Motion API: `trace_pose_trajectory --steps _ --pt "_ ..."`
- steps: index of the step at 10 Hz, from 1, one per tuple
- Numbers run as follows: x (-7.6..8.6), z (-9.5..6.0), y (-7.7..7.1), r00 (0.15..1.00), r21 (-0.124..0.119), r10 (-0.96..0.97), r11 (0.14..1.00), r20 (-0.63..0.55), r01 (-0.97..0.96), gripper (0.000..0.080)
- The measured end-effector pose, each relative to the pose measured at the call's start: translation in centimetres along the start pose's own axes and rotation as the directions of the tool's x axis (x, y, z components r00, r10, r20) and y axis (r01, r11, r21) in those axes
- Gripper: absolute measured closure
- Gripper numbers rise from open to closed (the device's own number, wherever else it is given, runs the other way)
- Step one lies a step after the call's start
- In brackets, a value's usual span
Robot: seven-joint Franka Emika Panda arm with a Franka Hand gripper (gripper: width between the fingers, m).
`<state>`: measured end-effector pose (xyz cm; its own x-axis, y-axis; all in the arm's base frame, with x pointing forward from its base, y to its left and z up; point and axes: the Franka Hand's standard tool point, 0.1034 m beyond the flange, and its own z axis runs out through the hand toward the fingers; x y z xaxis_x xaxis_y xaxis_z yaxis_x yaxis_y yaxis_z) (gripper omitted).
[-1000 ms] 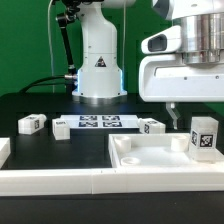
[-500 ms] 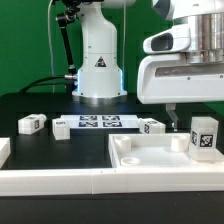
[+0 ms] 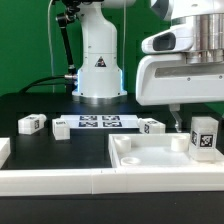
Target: Assemble square table
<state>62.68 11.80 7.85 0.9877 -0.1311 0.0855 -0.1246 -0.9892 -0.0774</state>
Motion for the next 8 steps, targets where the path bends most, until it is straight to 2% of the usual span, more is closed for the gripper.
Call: trace_pose_trajectory --steps 1,2,3,4,6,8 --pt "0.01 0.00 0.01 1.000 0.000 0.021 1.000 0.000 -0.021 0.0409" --pt "0.01 0.00 0.02 1.000 0.000 0.025 1.000 0.000 -0.025 0.0509" --pt "0.01 0.00 0.02 0.998 0.000 0.056 0.998 0.000 -0.056 0.0509" --pt "0.05 0.01 0.10 0.986 0.004 0.167 0.986 -0.002 -0.167 0.0509" --pt "-0.01 0.00 0.25 0.915 0.012 0.402 0.915 -0.011 -0.402 0.0509" --pt "-0.09 0.01 0.23 0.792 0.011 0.610 0.792 -0.011 -0.610 0.0509"
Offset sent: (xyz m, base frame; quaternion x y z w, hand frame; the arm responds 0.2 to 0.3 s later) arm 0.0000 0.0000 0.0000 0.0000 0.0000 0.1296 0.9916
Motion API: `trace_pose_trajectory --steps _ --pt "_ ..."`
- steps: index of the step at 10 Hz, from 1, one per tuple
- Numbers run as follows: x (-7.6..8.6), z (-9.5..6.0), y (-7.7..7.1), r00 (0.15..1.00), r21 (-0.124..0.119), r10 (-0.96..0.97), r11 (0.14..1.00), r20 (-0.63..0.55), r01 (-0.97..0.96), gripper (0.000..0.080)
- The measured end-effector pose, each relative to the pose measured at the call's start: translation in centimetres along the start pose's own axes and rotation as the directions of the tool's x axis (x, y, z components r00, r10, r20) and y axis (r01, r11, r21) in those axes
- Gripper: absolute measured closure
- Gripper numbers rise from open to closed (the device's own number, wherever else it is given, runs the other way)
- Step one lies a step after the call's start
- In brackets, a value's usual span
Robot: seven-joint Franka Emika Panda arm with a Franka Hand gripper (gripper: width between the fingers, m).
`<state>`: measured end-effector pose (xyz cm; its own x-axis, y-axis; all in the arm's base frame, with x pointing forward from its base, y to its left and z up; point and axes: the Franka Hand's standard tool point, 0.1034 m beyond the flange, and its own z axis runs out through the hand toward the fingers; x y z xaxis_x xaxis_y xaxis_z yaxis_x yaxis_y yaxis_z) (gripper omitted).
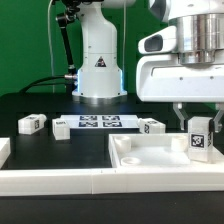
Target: Assemble square table
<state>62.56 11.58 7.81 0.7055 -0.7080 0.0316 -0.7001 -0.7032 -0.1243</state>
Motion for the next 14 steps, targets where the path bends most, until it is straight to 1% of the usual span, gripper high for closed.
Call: trace_pose_trajectory --steps 1,3,4,5,7,8,9,10,11,12,13,14 --pt "-0.05 0.00 0.01 0.992 -0.002 0.123 0.992 -0.001 -0.123 0.0509" --pt "-0.19 0.08 0.06 0.927 0.003 0.375 0.927 0.012 -0.375 0.0509" --pt "-0.32 0.12 -0.01 0.876 0.002 0.481 0.876 0.015 -0.482 0.0508" --pt "-0.37 0.17 -0.08 0.806 0.001 0.592 0.806 0.022 -0.592 0.0508" --pt "-0.31 0.20 -0.13 0.720 -0.004 0.693 0.721 0.028 -0.693 0.0508" --pt "-0.33 0.20 -0.15 0.704 -0.005 0.710 0.704 0.028 -0.710 0.0508" --pt "-0.34 0.20 -0.17 0.665 -0.005 0.746 0.666 0.029 -0.746 0.0508" --pt "-0.38 0.21 -0.19 0.657 -0.006 0.753 0.657 0.029 -0.754 0.0431" --pt "-0.43 0.21 -0.22 0.673 -0.005 0.739 0.673 0.029 -0.739 0.0431" --pt "-0.46 0.23 -0.18 0.708 -0.007 0.706 0.708 0.029 -0.706 0.0283" --pt "-0.64 0.27 -0.17 0.738 -0.013 0.675 0.738 0.030 -0.675 0.0283" --pt "-0.90 0.30 -0.26 0.802 -0.017 0.597 0.802 0.028 -0.597 0.0174"
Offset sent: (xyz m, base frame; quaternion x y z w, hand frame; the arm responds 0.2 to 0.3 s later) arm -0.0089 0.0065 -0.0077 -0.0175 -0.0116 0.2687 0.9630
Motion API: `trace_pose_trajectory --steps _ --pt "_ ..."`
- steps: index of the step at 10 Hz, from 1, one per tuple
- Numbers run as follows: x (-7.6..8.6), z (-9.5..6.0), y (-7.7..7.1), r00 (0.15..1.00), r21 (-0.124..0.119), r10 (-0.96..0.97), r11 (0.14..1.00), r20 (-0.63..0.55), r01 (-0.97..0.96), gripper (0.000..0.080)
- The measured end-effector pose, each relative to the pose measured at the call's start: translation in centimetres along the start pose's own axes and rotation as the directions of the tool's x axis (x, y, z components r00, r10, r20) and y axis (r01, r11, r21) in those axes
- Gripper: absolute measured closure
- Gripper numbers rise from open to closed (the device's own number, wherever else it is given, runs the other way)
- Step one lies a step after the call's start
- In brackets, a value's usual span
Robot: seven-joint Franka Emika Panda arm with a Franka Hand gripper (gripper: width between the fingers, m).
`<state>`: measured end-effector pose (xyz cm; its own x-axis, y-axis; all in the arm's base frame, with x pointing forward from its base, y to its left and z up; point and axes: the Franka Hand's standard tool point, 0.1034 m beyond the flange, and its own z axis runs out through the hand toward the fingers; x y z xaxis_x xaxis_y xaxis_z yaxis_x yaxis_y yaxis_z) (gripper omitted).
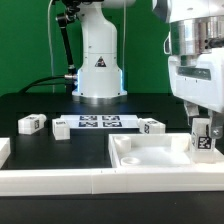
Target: Assemble square table
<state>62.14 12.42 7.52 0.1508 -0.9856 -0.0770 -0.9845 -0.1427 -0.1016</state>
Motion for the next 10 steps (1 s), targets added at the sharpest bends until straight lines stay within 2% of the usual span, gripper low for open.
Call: trace_pose_trajectory --steps 1,2,5,8,10 --pt "-0.21 -0.07 -0.05 0.989 -0.008 -0.148 0.989 -0.002 0.148 0.0154" --pt "-0.43 -0.08 -0.01 0.976 -0.013 -0.216 0.976 0.001 0.216 0.0151" --pt "-0.09 -0.22 -0.17 0.820 -0.015 -0.572 0.820 0.000 0.572 0.0150" --pt "-0.04 -0.26 -0.19 0.692 -0.021 -0.722 0.692 0.002 0.722 0.0150" --pt "0.24 -0.23 -0.20 0.572 -0.024 -0.820 0.572 0.002 0.820 0.0150"
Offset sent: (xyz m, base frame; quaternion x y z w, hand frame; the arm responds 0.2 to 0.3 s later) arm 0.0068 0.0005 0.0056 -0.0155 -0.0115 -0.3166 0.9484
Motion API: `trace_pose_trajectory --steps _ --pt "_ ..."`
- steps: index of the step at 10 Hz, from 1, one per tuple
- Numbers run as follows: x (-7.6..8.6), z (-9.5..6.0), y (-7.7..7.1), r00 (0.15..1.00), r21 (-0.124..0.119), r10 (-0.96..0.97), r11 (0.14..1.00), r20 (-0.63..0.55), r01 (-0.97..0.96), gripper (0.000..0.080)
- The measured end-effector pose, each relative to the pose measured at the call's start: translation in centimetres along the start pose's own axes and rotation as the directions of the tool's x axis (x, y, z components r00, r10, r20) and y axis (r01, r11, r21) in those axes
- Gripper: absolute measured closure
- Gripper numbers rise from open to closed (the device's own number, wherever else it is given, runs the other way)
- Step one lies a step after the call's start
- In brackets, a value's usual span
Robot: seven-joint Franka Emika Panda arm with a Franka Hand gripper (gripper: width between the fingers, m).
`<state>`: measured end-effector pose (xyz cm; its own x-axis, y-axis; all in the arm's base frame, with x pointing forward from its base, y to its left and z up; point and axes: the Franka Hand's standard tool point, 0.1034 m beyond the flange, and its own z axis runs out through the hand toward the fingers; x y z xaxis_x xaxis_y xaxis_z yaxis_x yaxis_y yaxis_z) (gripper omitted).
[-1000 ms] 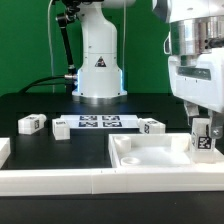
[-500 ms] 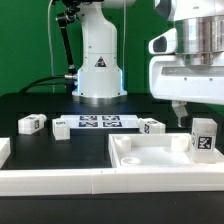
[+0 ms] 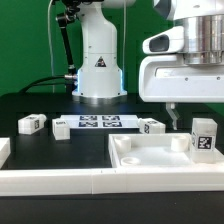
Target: Assemble square table
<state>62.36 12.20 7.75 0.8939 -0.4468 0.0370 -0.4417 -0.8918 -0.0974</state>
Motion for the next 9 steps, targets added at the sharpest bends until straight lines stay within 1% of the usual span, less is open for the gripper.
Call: trace_pose_trajectory --steps 1,2,6,7,8,9 --pt "-0.02 -0.03 -0.05 0.997 -0.004 -0.075 0.997 -0.002 0.075 0.0150" --pt "-0.09 -0.16 -0.26 0.991 -0.016 -0.130 0.991 -0.008 0.130 0.0150" --pt "0.31 -0.17 0.22 0.925 -0.031 -0.379 0.925 -0.006 0.379 0.0150" --pt "0.32 -0.17 0.24 0.924 -0.031 -0.382 0.924 -0.006 0.382 0.0177" --pt "0.32 -0.17 0.24 0.925 -0.031 -0.381 0.924 -0.006 0.381 0.0177" --pt "0.32 -0.16 0.24 0.927 -0.031 -0.376 0.926 -0.006 0.376 0.0357"
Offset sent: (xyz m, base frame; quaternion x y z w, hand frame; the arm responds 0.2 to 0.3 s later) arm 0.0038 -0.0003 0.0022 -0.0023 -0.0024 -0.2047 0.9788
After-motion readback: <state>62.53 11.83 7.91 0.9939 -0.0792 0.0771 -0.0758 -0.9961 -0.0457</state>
